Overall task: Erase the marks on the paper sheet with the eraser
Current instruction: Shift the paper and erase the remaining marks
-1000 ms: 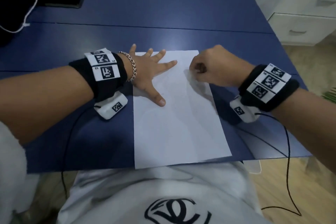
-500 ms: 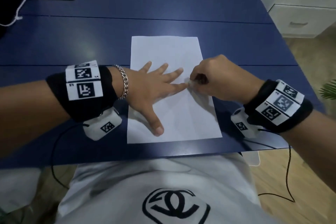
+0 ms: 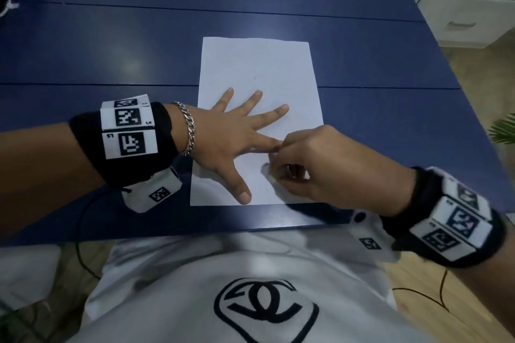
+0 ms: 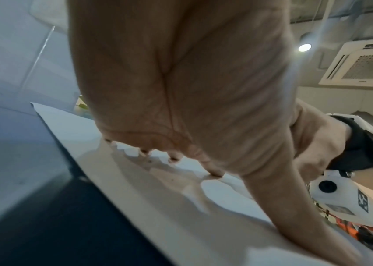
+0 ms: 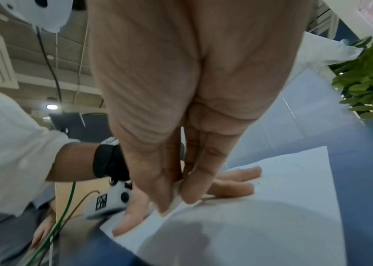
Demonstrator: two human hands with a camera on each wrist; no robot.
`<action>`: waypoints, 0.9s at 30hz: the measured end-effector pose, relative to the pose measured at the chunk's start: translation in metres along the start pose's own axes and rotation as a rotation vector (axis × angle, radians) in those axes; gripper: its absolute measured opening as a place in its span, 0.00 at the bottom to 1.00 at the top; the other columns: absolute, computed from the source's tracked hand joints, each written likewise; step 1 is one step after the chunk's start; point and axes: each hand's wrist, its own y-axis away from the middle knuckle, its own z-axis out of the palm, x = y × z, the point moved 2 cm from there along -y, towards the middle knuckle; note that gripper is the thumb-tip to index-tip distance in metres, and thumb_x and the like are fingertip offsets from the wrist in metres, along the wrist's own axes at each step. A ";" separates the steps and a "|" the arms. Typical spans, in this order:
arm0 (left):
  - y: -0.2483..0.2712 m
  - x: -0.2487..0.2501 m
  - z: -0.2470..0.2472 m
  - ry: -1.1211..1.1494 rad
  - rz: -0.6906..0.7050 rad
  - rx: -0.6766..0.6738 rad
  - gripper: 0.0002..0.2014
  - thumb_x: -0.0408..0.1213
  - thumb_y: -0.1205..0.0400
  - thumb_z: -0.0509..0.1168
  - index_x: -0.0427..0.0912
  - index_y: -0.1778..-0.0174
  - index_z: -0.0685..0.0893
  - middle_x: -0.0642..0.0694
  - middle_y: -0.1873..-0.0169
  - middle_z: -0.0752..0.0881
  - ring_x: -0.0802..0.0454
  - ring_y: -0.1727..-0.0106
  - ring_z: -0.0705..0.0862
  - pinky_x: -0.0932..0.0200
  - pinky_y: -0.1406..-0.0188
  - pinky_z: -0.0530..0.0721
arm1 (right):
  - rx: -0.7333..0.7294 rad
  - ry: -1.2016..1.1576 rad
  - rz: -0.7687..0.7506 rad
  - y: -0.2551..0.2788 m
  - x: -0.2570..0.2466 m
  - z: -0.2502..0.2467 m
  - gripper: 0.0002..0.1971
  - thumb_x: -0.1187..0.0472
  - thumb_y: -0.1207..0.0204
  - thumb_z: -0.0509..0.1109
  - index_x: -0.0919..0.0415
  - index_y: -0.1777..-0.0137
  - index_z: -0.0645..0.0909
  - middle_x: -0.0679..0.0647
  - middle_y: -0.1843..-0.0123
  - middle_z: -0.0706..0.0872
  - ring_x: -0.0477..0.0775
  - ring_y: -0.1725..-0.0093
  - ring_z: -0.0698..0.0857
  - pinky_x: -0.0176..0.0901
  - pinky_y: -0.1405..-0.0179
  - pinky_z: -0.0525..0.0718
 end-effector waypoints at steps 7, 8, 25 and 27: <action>0.001 0.002 -0.002 -0.026 -0.028 -0.009 0.61 0.86 0.37 0.69 0.87 0.17 0.33 0.60 0.15 0.16 0.33 0.13 0.19 0.11 0.21 0.32 | -0.151 -0.036 -0.077 0.003 -0.007 0.003 0.05 0.56 0.20 0.75 0.54 0.51 0.93 0.49 0.58 0.91 0.46 0.58 0.84 0.27 0.53 0.82; 0.000 0.002 -0.001 -0.030 -0.028 -0.009 0.61 0.86 0.37 0.69 0.86 0.16 0.35 0.60 0.15 0.17 0.33 0.13 0.19 0.11 0.21 0.32 | -0.118 -0.029 -0.019 0.000 0.000 -0.001 0.08 0.53 0.21 0.73 0.53 0.51 0.92 0.50 0.57 0.91 0.49 0.60 0.86 0.39 0.56 0.86; -0.002 0.002 -0.004 -0.019 -0.075 0.002 0.69 0.85 0.42 0.73 0.84 0.19 0.26 0.61 0.15 0.17 0.35 0.11 0.21 0.13 0.18 0.33 | -0.065 0.081 0.107 0.014 0.012 -0.002 0.09 0.52 0.20 0.73 0.54 0.60 0.85 0.49 0.65 0.85 0.51 0.66 0.83 0.48 0.62 0.84; -0.002 0.002 -0.004 -0.018 -0.073 0.000 0.70 0.85 0.42 0.73 0.83 0.18 0.26 0.61 0.14 0.18 0.35 0.11 0.21 0.14 0.18 0.33 | -0.004 0.094 0.174 0.017 0.027 -0.011 0.08 0.53 0.20 0.73 0.54 0.59 0.87 0.49 0.64 0.86 0.51 0.65 0.83 0.48 0.61 0.84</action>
